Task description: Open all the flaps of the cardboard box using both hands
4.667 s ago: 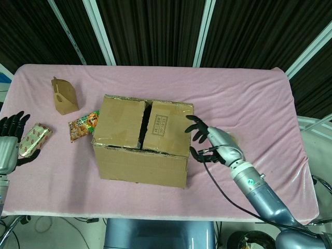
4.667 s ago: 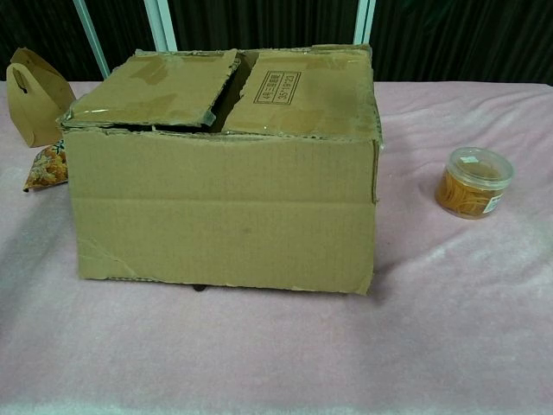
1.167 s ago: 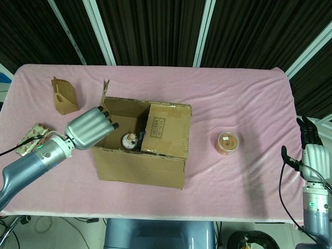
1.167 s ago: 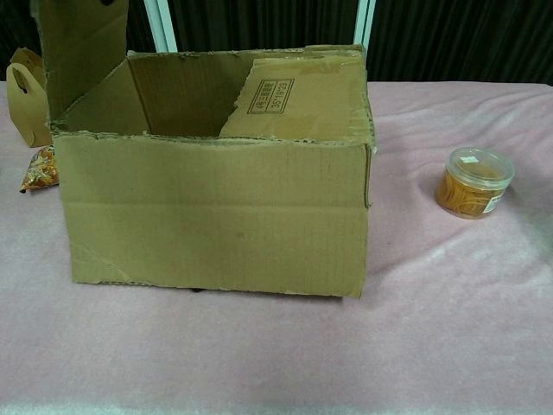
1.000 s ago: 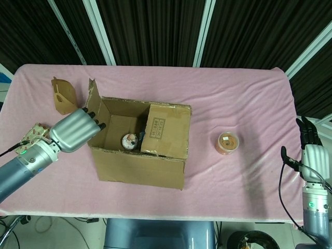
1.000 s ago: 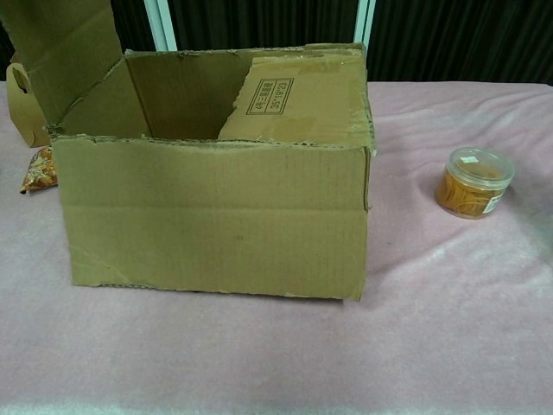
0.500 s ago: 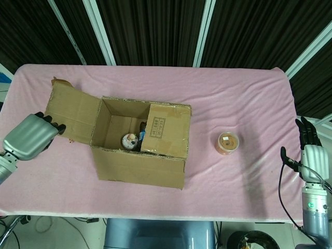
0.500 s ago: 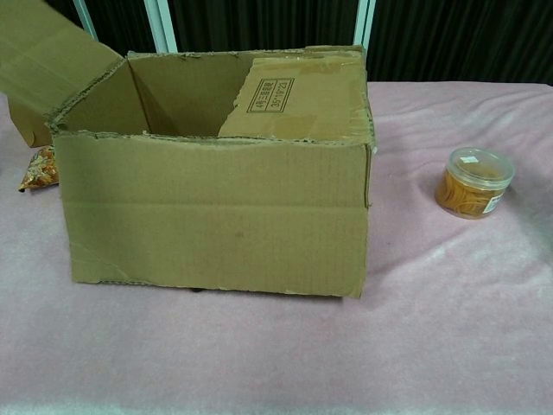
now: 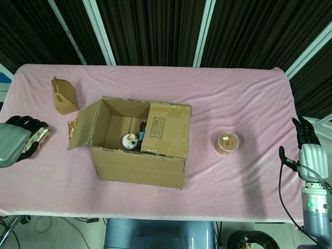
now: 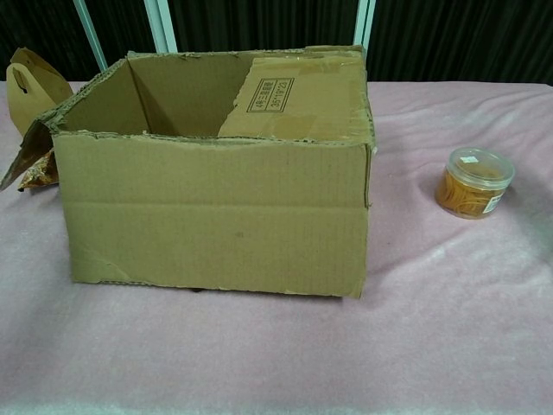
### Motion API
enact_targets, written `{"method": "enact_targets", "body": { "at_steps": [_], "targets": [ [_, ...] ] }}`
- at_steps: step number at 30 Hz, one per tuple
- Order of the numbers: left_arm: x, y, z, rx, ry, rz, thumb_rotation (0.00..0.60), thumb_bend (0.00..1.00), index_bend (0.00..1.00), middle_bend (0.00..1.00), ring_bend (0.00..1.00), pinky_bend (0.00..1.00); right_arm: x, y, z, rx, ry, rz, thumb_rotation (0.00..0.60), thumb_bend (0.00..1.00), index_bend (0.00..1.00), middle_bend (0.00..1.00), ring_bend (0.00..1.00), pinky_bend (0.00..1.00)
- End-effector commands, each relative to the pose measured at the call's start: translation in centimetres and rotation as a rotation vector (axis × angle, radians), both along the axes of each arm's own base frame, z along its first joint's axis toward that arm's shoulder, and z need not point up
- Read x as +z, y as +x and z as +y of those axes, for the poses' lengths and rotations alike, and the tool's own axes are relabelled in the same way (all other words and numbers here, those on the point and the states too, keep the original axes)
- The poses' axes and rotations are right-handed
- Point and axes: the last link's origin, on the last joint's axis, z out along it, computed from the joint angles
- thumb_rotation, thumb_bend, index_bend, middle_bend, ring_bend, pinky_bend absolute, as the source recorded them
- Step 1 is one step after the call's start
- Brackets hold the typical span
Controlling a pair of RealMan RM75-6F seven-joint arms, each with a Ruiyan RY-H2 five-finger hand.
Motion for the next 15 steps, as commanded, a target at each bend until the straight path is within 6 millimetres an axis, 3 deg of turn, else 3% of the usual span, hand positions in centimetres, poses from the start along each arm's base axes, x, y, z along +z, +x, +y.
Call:
{"method": "enact_targets", "body": {
  "at_steps": [1, 7, 11, 15],
  "targets": [
    [-1.9, -3.9, -2.0, 0.089, 0.184, -0.172, 0.6, 0.17, 0.01, 0.01, 0.0, 0.01, 0.3, 1.4, -0.5, 0.04, 0.026, 0.058, 0.6, 0.48, 0.0, 0.02, 0.0, 0.23],
    [-4.4, -6.9, -3.7, 0.13, 0.339, -0.241, 0.6, 0.15, 0.0, 0.0, 0.0, 0.0, 0.8, 6.5, -2.7, 0.162, 0.101, 0.213, 0.6, 0.34, 0.0, 0.01, 0.0, 0.23],
    [-5.2, -8.0, -3.9, 0.136, 0.36, -0.237, 0.6, 0.15, 0.0, 0.0, 0.0, 0.0, 0.5, 9.7, -4.0, 0.225, 0.161, 0.312, 0.6, 0.25, 0.0, 0.0, 0.0, 0.23],
    [-5.9, -8.9, -4.1, 0.144, 0.356, -0.255, 0.6, 0.15, 0.0, 0.0, 0.0, 0.0, -0.2, 13.5, -5.1, 0.302, 0.237, 0.422, 0.6, 0.23, 0.0, 0.0, 0.0, 0.23]
  ]
}}
